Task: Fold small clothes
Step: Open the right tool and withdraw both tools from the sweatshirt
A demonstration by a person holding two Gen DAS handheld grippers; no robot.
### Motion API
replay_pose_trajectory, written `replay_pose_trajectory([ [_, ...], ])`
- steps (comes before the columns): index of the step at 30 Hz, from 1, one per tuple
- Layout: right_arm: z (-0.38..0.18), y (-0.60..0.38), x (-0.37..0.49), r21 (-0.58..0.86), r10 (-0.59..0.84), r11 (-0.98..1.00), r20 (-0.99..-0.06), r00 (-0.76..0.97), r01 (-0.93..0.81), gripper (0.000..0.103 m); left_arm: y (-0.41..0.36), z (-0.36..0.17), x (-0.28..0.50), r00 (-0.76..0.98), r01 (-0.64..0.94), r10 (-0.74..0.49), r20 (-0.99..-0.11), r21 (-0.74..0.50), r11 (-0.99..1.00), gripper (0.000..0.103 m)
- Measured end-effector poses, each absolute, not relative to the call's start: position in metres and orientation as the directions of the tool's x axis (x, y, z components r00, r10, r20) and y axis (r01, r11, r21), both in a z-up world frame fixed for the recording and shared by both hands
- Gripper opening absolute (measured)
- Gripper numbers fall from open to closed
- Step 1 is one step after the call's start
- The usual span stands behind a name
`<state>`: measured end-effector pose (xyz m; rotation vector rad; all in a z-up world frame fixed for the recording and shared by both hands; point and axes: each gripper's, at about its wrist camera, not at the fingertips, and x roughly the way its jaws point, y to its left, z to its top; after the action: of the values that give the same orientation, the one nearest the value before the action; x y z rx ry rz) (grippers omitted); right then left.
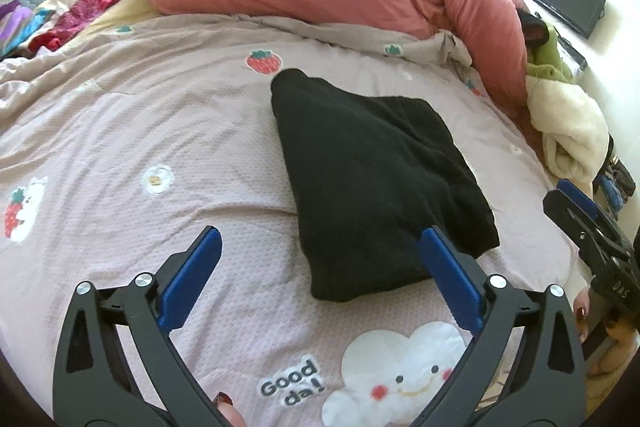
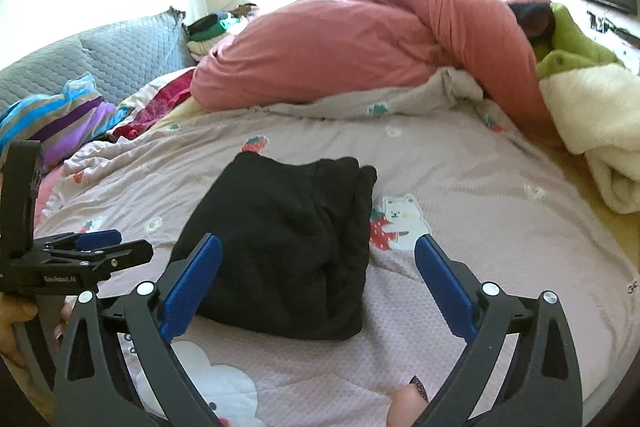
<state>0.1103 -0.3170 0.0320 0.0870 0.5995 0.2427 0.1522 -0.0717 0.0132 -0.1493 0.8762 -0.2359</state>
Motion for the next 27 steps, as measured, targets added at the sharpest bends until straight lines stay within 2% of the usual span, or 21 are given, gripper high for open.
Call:
replay_pose_trajectory([
  [6, 0.036, -0.313, 0.093, 0.192, 0.281, 0.959, -0.546, 0.789, -0.209, 0.098, -0.063, 0.021, 0.131, 0.650, 0.140, -0.235, -0.722, -0.190, 0.972, 0.093],
  [13, 0.034, -0.302, 0.068, 0.164, 0.267, 0.964, -0.558, 0.786, -0.210, 0.098, -0.056, 0.022, 0.103, 0.675, 0.130, -0.217, -0.705, -0.176, 0.976, 0.093],
  [27, -0.011, -0.284, 0.038, 0.172, 0.218, 0.975, -0.622, 0.752, -0.140, 0.098, -0.035, -0.007, 0.064, 0.681, 0.057, -0.168, -0.713, -0.177, 0.983, 0.093],
])
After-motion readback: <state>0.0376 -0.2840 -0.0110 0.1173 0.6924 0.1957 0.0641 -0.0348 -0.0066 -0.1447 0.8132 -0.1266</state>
